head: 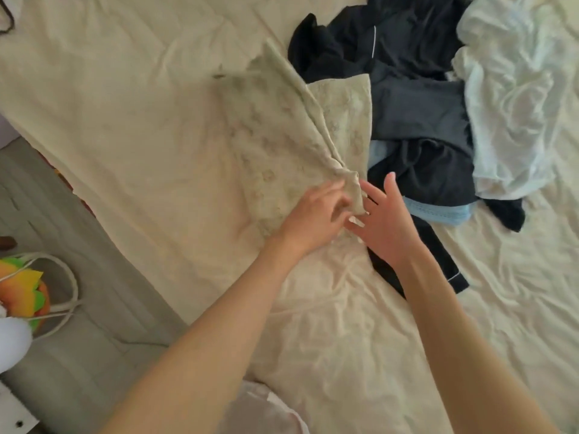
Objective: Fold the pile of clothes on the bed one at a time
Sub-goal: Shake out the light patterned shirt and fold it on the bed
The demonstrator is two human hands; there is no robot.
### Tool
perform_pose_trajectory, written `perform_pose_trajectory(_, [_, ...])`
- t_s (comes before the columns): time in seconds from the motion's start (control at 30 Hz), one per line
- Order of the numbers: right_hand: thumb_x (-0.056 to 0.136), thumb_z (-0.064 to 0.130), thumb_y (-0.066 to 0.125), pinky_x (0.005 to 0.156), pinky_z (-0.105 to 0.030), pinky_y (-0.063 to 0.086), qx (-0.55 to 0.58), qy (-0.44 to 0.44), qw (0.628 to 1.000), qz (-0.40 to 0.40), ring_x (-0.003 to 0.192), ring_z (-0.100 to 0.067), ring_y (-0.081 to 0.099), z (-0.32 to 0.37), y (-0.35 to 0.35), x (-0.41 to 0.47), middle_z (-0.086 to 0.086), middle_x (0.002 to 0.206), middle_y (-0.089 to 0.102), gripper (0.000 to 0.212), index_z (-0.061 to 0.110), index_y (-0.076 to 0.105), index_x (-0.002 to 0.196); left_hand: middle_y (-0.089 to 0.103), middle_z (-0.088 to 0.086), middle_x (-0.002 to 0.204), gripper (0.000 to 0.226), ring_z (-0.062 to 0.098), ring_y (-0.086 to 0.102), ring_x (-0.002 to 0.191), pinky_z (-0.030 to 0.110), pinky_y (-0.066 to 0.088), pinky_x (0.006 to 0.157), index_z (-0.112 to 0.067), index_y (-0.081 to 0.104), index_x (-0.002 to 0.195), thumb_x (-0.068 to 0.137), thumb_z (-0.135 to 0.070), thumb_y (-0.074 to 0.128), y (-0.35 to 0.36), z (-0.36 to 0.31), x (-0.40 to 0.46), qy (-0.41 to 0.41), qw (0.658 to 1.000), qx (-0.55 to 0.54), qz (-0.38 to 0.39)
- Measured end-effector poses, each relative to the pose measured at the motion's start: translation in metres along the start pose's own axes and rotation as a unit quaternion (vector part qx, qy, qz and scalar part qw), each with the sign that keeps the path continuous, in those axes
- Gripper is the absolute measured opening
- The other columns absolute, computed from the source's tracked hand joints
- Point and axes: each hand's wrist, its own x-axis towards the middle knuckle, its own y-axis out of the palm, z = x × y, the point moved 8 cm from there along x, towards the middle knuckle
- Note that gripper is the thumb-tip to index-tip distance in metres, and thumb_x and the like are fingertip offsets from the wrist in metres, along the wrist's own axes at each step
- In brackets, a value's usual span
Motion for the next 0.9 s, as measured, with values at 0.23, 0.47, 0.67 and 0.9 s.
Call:
perform_pose_trajectory(0.23, [0.088,0.031,0.065,0.08,-0.034,0.056,-0.202,0.04,0.97,-0.129,0.09,-0.015,0.063,-0.01,-0.024,0.045,-0.004,0.11,0.064,0.022,0.014,0.062,0.1,0.027,0.008,0.154,0.06,0.03,0.012,0.145,0.058,0.006,0.112,-0.013,0.042,0.139,0.085,-0.026,0.065,0.014,0.071,-0.053,-0.052,0.968,0.237,-0.058])
perform_pose_trajectory(0.47, [0.084,0.013,0.061,0.053,-0.015,0.045,-0.239,-0.172,0.941,-0.166,0.059,0.002,0.05,0.019,-0.029,0.026,0.013,0.067,0.055,0.014,0.025,0.059,0.076,0.012,0.02,0.155,0.087,0.032,0.012,0.143,0.045,0.023,0.114,-0.009,0.016,0.148,0.08,-0.005,0.071,0.009,0.096,-0.063,-0.061,0.973,0.214,-0.06])
perform_pose_trajectory(0.67, [0.088,0.016,0.061,0.059,-0.013,0.046,-0.256,-0.122,0.929,-0.238,0.072,-0.003,0.054,-0.017,-0.076,0.023,0.011,0.082,0.058,0.008,0.023,0.058,0.089,0.019,0.018,0.153,0.086,0.032,0.008,0.141,0.044,0.017,0.115,-0.009,0.028,0.145,0.069,0.027,0.047,0.029,0.092,-0.059,-0.03,0.969,0.242,-0.031])
perform_pose_trajectory(0.9, [0.089,0.013,0.055,0.061,-0.014,0.042,-0.235,-0.091,0.93,-0.267,0.076,-0.002,0.054,-0.039,-0.081,0.027,0.012,0.09,0.056,0.026,0.02,0.052,0.114,0.029,0.024,0.148,0.091,0.042,0.02,0.137,0.05,0.026,0.11,-0.005,0.036,0.141,0.06,0.034,0.049,0.026,0.091,-0.062,-0.008,0.962,0.271,-0.018])
